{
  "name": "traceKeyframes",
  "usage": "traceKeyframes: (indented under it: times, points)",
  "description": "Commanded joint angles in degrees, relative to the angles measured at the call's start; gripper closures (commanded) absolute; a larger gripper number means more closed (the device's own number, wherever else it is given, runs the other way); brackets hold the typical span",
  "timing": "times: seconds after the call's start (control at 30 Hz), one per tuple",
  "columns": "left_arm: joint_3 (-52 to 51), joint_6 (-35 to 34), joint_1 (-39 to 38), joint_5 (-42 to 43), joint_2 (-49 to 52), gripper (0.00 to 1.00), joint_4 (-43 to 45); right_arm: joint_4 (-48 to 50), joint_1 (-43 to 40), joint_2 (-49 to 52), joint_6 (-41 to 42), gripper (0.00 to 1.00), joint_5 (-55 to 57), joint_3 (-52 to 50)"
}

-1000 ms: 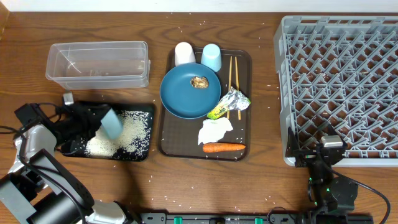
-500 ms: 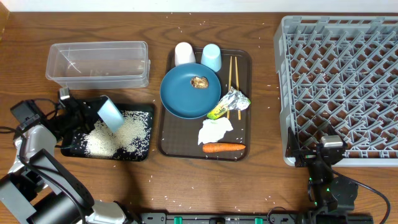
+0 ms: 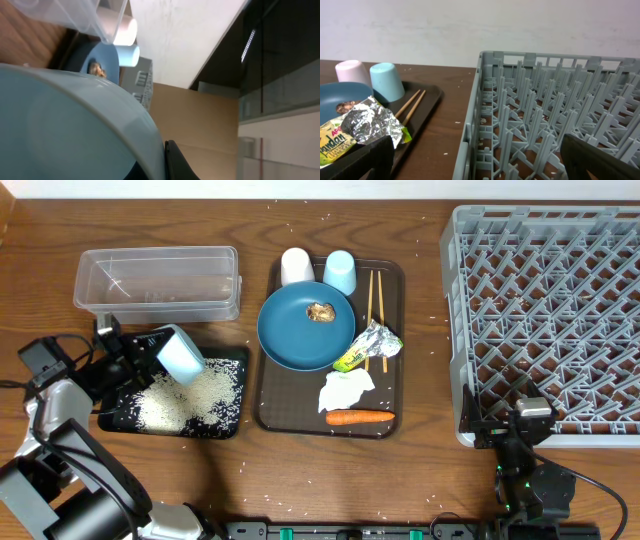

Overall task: Sort waste into correct bins and load items into the dishwasher rack
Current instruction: 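Tilt the bowl with the left gripper to pour rice onto black tray, then shake and tip the bowl further to empty remaining rice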

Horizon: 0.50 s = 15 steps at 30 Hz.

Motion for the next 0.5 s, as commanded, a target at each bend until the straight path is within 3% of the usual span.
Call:
traceKeyframes:
  times: [0.0, 0.2, 0.33, 0.47]
  points:
    - [0.61, -1.29, -1.57, 1.7, -0.94, 0.94, -1.77, -0.15, 0.85, -0.09, -0.02, 0.01, 0.17, -0.09]
    - [0.61, -1.36, -2.29, 1.68, -3.98, 0.94, 0.79, -0.15, 0.85, -0.09, -0.02, 0.01, 0.17, -0.09]
    - [0.61, -7.67, -1.81, 1.77, -6.62, 0.94, 0.52, -0.15, 0.85, -0.09, -0.02, 0.01, 0.17, -0.09]
    - [0.61, -6.73, -1.75, 1.7, -12.72, 0.94, 4.31, -0.15, 0.85, -0.09, -0.02, 0.01, 0.17, -0.09]
